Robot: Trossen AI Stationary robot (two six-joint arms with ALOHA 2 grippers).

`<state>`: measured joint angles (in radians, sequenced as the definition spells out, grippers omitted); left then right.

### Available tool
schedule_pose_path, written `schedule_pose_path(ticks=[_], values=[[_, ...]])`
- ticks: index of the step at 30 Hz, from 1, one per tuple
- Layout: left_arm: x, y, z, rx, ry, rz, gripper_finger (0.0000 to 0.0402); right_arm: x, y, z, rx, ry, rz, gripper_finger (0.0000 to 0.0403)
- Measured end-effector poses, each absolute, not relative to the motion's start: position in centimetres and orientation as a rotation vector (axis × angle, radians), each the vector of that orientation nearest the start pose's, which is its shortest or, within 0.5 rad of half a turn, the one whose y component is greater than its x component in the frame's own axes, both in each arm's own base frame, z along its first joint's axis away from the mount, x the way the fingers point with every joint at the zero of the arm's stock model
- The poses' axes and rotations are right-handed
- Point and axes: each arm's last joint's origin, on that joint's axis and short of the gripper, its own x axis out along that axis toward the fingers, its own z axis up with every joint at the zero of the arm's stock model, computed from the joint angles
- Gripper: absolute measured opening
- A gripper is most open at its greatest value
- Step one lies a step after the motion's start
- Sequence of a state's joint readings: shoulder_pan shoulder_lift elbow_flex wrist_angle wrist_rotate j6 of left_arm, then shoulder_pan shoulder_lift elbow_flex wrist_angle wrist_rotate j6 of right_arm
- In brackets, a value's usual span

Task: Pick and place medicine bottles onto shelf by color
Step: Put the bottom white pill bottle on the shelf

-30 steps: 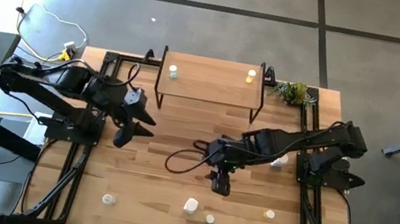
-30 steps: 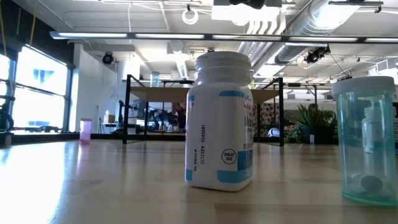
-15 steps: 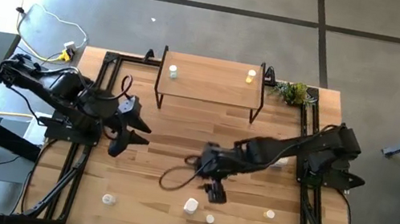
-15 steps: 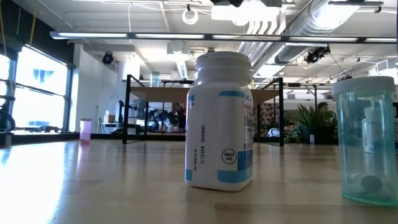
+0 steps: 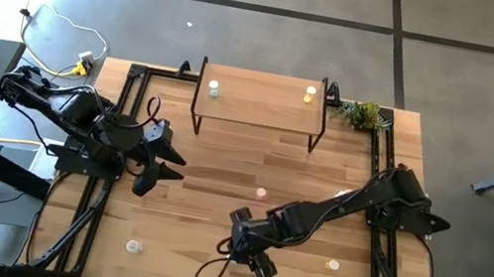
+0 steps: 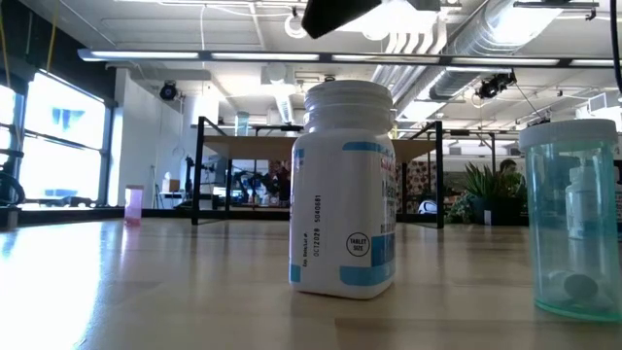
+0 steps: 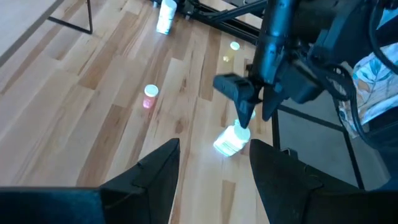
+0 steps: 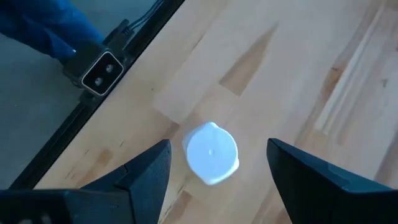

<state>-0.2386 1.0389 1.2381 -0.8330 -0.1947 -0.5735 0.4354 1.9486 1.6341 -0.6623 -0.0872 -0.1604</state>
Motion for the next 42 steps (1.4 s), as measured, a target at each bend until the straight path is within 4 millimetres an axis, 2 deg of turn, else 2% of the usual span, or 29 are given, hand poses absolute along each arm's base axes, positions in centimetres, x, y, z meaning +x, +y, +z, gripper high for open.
schedule_pose_path(ticks=[12, 28, 31, 38, 42], values=[[18.8, -4.0, 38.1, -0.418, 0.611, 0.136, 0.0186, 39.4, 18.8, 21.3, -0.305, 1.018, 0.538, 0.0256], [18.7, -4.0, 38.1, -0.412, 0.615, 0.148, 0.0186, 39.6, 19.0, 20.2, -0.295, 1.042, 0.572, 0.0255], [18.7, -3.9, 38.0, -0.412, 0.617, 0.150, 0.0186, 39.6, 19.0, 20.1, -0.295, 1.048, 0.571, 0.0239], [18.7, -3.9, 38.0, -0.406, 0.616, 0.164, 0.0186, 39.6, 19.0, 20.1, -0.292, 1.048, 0.571, 0.0162], [18.7, -3.9, 38.0, -0.405, 0.616, 0.165, 0.0186, 39.7, 18.8, 20.1, -0.290, 1.048, 0.568, 0.0153]])
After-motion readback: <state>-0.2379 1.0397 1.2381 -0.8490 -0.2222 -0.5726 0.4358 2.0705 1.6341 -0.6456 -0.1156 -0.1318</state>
